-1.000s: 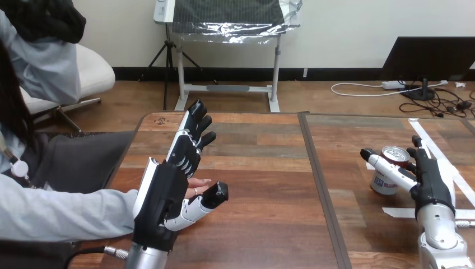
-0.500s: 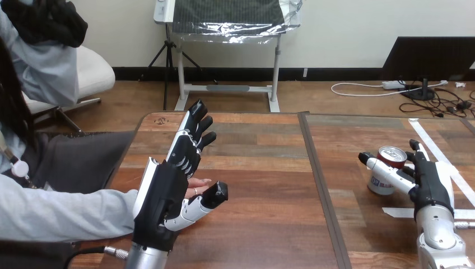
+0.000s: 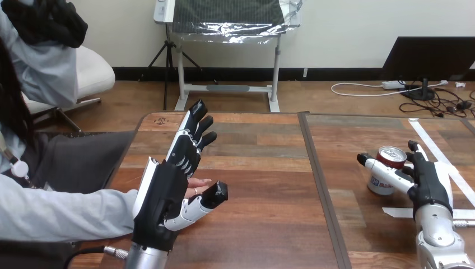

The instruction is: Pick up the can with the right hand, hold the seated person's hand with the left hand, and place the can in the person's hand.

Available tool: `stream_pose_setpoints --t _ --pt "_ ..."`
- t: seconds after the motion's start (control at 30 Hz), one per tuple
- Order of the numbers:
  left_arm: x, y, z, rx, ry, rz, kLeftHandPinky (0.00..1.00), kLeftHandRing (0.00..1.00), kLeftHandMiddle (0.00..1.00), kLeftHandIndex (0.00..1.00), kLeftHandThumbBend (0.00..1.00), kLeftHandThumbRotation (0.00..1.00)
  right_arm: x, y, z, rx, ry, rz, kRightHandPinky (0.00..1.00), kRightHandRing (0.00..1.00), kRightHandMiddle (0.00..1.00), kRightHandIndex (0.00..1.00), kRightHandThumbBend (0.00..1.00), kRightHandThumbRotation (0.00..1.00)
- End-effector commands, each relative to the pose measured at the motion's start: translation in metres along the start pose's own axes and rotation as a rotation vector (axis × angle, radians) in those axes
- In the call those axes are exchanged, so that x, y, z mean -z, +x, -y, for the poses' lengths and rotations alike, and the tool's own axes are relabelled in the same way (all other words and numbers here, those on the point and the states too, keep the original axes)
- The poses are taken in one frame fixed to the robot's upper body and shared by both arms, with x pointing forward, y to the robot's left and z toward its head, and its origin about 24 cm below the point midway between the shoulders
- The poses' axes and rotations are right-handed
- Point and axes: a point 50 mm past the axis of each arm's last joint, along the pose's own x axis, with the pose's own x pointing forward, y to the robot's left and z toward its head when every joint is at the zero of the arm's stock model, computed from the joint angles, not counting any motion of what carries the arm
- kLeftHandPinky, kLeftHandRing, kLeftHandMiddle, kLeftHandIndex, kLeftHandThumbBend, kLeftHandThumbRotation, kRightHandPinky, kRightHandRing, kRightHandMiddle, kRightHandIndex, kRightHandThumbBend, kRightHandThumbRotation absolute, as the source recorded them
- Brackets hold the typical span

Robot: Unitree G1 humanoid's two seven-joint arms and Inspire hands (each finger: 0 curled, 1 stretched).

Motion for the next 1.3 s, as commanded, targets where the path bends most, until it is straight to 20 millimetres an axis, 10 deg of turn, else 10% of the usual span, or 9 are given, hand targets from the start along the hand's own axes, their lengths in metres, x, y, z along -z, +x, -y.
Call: stream_pose_setpoints --t 0.0,0.83,1.27 --pt "-0.0092 0.0116 -0.003 -0.006 0.012 0.078 0.9 0.95 0.98 0.96 1.0 0.65 -0.0389 0.012 -0.0044 0.011 0.041 0.087 0.8 0.9 0.94 0.96 1.0 0.36" --pt "-0.0118 0.0106 -0.002 -0.015 0.026 0.098 0.89 0.95 0.97 0.95 1.0 0.66 -0.0395 0.0142 -0.0042 0.096 0.089 0.015 0.69 0.76 0.79 0.8 0.92 0.06" --pt "-0.0122 0.0096 -0.0013 -0.017 0.017 0.097 0.89 0.94 0.97 0.94 1.0 0.64 -0.0378 0.0152 -0.0009 0.138 0.126 -0.033 0.52 0.51 0.58 0.59 0.83 0.0"
